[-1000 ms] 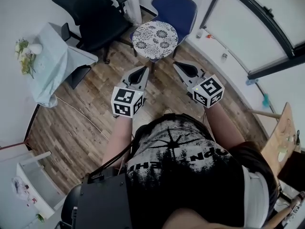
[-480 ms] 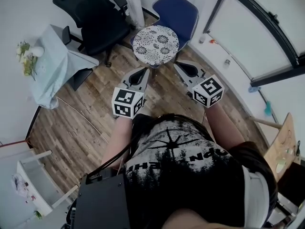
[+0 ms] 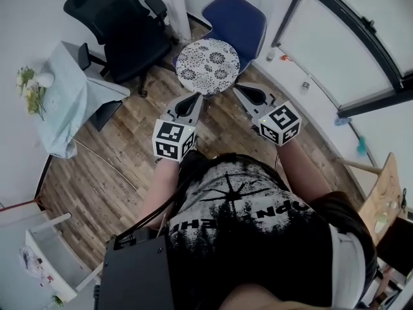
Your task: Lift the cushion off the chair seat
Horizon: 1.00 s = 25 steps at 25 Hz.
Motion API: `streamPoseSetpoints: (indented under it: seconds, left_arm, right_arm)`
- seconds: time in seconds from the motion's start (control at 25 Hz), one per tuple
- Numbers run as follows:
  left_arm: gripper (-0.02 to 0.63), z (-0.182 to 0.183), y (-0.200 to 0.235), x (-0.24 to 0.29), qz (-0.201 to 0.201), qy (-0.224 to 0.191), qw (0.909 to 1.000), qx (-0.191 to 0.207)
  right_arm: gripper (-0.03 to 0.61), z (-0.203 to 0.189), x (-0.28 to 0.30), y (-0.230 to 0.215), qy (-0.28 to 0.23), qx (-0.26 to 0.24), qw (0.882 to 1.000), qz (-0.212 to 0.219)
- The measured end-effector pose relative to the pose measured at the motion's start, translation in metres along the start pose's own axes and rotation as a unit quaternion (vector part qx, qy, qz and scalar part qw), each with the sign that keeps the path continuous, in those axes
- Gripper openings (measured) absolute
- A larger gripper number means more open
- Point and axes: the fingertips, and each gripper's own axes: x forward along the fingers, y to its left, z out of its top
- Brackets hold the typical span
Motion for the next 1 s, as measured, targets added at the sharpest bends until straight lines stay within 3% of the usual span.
streamPoseSetpoints:
  seconds: [0.28, 0.56, 1.0]
  left_arm:
    - [0.012, 0.015, 0.044, 0.03, -0.041, 0.0, 0.999, 0.019]
    - [0.012, 0.035, 0.103, 0.06, -0.098, -0.001, 0.9944, 0.04]
    - [0.012, 0.038, 0.183, 0.087, -0.161, -0.001, 0.9858, 0.049]
  right_arm:
    - [0.018, 0.008, 0.043, -0.027, 0.001, 0.001, 0.999, -0.042]
    - [0.018, 0.023, 0.091, -0.057, -0.008, 0.012, 0.994, -0.11]
    - [0.018, 0.024, 0.17, -0.067, 0.0, 0.019, 0.985, -0.17]
